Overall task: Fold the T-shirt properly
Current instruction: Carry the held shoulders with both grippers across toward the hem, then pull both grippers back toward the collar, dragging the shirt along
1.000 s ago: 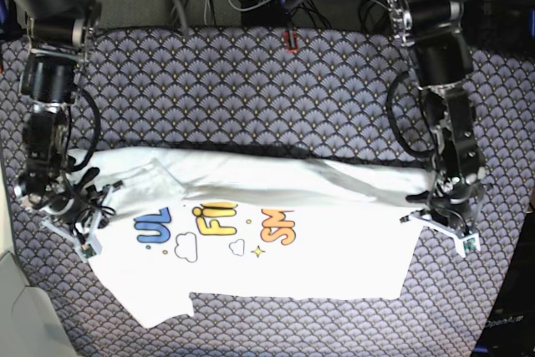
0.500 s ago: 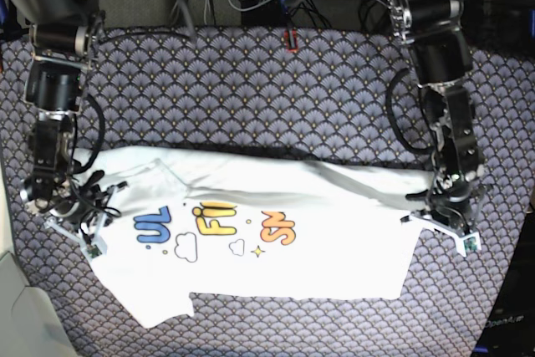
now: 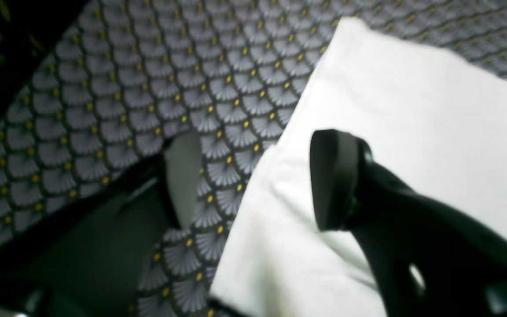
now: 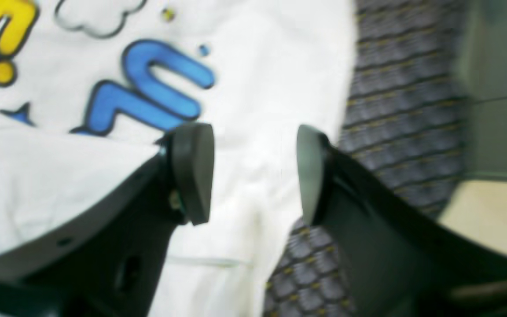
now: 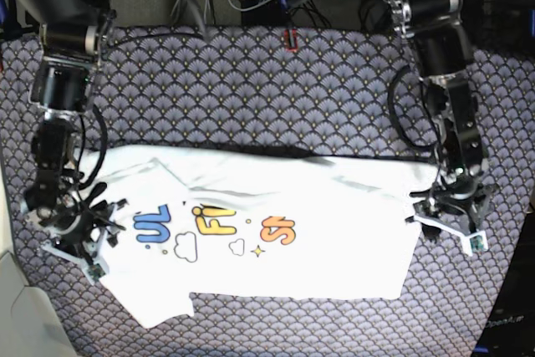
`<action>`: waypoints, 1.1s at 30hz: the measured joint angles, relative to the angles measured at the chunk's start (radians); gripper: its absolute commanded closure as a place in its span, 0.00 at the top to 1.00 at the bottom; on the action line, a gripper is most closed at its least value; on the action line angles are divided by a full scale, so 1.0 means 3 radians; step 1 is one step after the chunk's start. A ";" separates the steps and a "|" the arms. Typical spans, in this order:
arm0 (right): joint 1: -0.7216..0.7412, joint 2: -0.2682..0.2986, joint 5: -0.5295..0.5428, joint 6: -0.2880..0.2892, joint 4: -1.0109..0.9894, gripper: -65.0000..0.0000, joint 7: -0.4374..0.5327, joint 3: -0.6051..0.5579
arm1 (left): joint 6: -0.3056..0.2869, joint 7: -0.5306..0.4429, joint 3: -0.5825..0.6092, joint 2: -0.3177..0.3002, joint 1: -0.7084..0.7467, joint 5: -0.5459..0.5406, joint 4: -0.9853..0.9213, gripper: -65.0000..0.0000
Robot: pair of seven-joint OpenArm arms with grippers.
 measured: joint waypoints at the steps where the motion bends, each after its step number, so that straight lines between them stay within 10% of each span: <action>1: -0.0078 0.0031 0.0025 -0.0001 0.0125 0.47 0.0010 0.0003 | -0.0010 0.0013 -0.0001 -0.0001 0.0080 -0.0005 0.0089 0.59; 14: -0.0946 0.0045 0.0000 0.0011 0.0693 0.48 -0.0029 0.0237 | 0.0000 0.0025 -0.0006 0.0005 0.0542 -0.0001 0.0125 0.60; 30: -0.1095 0.0045 -0.0004 0.0010 0.0805 0.48 -0.0047 0.0543 | 0.0011 -0.0815 0.0013 -0.0010 0.0303 -0.0018 -0.0960 0.59; 33: -0.1082 0.0048 -0.0005 0.0010 0.0933 0.48 -0.0042 0.0626 | 0.0009 -0.0805 0.0015 -0.0009 0.0287 -0.0018 -0.0959 0.46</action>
